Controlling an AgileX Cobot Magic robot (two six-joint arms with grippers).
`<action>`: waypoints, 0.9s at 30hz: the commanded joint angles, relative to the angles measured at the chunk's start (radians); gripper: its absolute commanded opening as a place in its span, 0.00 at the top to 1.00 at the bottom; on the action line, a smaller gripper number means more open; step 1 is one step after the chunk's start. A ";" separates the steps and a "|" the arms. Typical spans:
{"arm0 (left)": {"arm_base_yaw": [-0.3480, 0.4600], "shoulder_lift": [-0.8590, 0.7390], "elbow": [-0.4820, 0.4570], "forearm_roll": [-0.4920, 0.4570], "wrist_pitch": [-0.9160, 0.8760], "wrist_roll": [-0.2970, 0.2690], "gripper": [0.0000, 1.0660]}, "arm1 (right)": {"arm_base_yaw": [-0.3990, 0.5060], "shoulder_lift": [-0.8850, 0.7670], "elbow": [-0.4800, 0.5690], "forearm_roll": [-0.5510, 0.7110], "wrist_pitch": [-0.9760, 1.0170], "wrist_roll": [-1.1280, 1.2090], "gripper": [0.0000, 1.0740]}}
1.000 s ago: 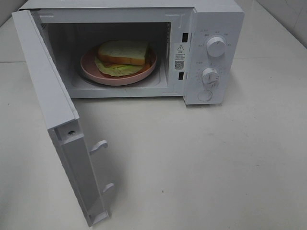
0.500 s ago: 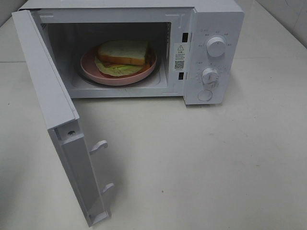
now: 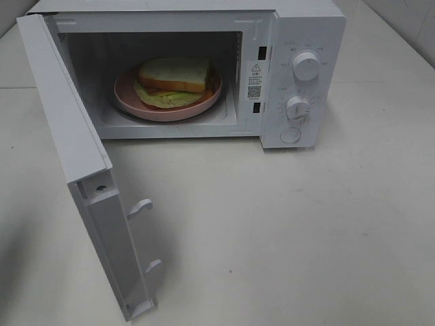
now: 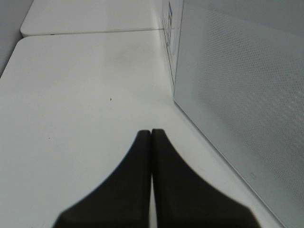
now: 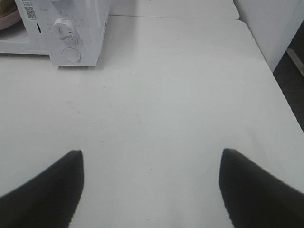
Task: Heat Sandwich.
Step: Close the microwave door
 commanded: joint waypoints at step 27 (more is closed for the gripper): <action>-0.001 0.660 0.022 0.244 -0.921 -0.070 1.00 | -0.004 -0.029 0.001 0.002 -0.003 0.002 0.30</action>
